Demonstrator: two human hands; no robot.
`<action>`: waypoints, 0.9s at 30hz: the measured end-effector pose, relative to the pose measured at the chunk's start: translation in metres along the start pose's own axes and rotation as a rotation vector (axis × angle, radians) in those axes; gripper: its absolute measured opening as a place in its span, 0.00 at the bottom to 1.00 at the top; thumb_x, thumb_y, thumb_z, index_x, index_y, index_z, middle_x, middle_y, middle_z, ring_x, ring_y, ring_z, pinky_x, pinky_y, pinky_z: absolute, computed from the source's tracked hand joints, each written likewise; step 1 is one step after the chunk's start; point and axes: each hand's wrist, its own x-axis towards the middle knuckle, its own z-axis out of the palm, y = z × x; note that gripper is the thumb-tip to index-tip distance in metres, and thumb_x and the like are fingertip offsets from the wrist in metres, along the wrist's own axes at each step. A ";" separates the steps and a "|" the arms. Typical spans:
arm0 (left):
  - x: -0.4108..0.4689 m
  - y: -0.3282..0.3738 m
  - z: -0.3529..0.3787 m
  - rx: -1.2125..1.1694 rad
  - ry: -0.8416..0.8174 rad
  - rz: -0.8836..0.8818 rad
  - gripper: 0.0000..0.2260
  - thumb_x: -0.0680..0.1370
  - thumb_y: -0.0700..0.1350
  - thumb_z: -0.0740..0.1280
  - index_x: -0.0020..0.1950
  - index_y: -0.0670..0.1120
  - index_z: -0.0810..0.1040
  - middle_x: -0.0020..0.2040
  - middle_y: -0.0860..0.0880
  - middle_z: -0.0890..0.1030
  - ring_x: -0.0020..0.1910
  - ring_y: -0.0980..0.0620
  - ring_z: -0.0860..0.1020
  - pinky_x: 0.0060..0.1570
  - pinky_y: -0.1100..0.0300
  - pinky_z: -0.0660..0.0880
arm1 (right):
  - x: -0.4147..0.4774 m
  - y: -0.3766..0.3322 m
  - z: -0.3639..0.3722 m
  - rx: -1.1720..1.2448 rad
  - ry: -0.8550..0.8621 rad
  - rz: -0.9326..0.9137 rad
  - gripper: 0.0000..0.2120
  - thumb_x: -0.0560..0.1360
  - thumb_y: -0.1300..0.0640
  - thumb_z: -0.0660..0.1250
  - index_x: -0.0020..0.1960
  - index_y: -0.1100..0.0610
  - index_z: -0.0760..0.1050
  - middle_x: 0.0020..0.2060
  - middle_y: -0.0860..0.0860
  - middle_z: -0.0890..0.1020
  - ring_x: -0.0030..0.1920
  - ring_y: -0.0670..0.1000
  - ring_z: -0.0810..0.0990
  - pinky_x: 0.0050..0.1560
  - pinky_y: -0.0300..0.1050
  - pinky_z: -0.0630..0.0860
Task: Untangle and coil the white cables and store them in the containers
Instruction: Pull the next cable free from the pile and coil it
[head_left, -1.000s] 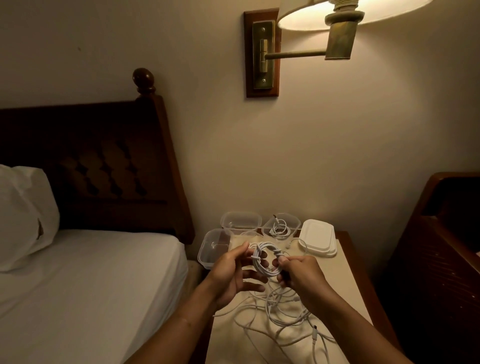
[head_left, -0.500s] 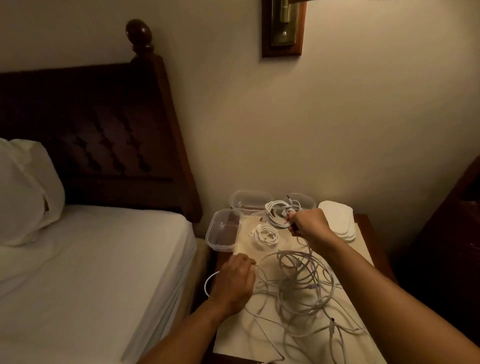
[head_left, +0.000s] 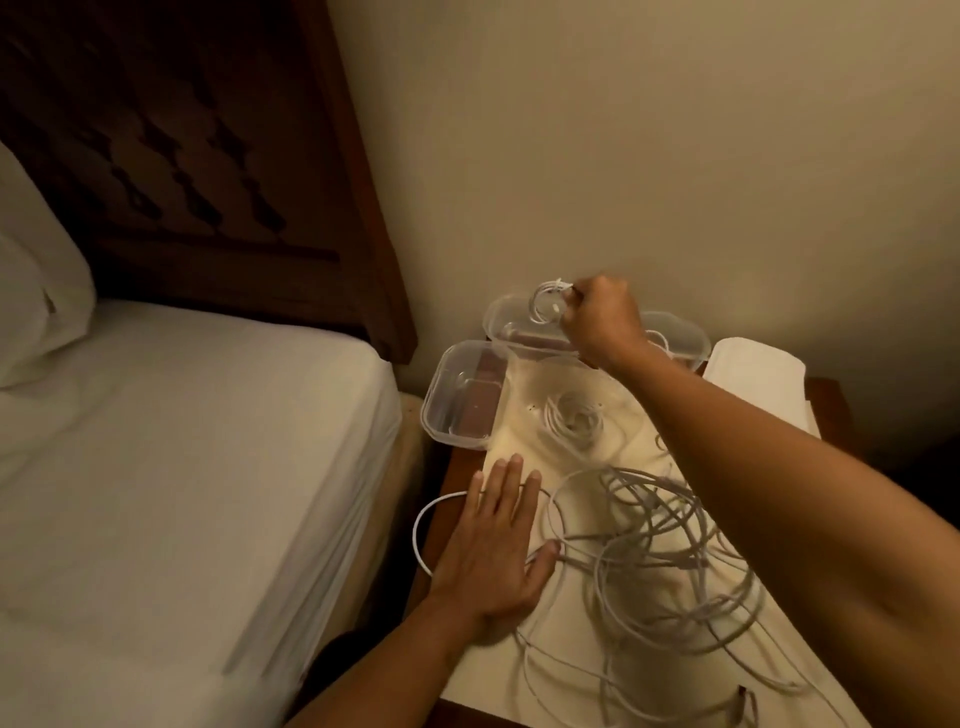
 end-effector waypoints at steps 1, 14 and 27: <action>0.000 0.000 0.001 -0.003 -0.010 -0.006 0.34 0.84 0.63 0.46 0.84 0.49 0.38 0.83 0.48 0.34 0.79 0.52 0.29 0.79 0.48 0.35 | 0.004 -0.001 0.006 -0.068 -0.016 -0.068 0.08 0.78 0.59 0.65 0.46 0.61 0.81 0.44 0.56 0.78 0.43 0.60 0.79 0.41 0.48 0.71; 0.005 -0.005 0.012 -0.008 -0.008 -0.008 0.34 0.83 0.64 0.46 0.84 0.49 0.40 0.83 0.46 0.36 0.81 0.49 0.32 0.81 0.43 0.41 | 0.018 0.034 0.048 -0.410 -0.206 -0.534 0.11 0.78 0.63 0.66 0.56 0.67 0.82 0.50 0.63 0.80 0.48 0.64 0.81 0.46 0.56 0.77; 0.002 -0.003 0.010 -0.005 -0.002 -0.013 0.33 0.84 0.63 0.46 0.84 0.50 0.40 0.83 0.47 0.36 0.80 0.50 0.31 0.81 0.44 0.40 | 0.031 0.009 0.034 -0.484 -0.471 -0.410 0.08 0.79 0.64 0.62 0.48 0.65 0.79 0.46 0.62 0.81 0.41 0.58 0.78 0.40 0.48 0.74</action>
